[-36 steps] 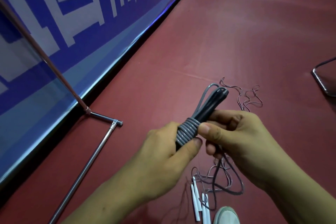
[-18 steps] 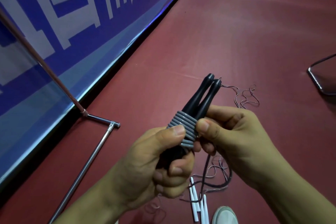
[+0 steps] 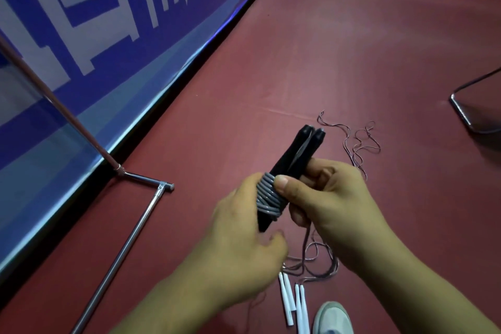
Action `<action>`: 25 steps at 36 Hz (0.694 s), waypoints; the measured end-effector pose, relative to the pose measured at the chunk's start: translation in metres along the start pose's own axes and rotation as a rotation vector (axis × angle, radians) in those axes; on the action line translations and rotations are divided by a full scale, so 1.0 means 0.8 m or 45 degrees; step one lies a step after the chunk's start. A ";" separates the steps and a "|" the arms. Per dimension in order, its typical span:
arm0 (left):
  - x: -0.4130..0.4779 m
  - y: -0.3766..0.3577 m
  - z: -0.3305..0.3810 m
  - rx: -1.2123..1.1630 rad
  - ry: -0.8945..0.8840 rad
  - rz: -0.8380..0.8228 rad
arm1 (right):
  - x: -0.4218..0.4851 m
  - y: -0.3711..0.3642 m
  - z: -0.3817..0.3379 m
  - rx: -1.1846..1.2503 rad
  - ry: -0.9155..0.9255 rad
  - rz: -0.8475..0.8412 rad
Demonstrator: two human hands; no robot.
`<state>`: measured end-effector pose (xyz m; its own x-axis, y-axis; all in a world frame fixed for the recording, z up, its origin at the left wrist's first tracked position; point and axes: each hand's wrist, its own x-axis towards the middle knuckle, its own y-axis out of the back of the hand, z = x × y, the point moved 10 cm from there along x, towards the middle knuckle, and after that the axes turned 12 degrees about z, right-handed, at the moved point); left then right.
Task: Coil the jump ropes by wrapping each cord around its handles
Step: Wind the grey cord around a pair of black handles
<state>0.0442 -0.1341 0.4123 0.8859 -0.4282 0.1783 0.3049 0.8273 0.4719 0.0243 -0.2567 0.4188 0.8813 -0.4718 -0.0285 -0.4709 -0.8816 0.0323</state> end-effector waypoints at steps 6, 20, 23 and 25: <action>0.004 0.013 -0.016 0.348 0.033 0.259 | -0.007 -0.017 0.000 -0.134 0.030 -0.085; 0.006 -0.002 -0.010 -0.487 0.369 -0.035 | -0.014 -0.019 -0.034 0.040 0.063 -0.287; 0.003 -0.010 0.003 -0.695 0.342 -0.185 | -0.016 -0.017 -0.036 0.032 0.061 -0.337; 0.000 -0.014 0.013 -0.844 0.350 -0.272 | -0.018 -0.018 -0.039 0.035 0.071 -0.370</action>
<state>0.0371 -0.1470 0.4163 0.8127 -0.5698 -0.1222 0.5498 0.8192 -0.1631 0.0194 -0.2368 0.4498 0.9799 -0.1984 0.0222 -0.1986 -0.9801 0.0039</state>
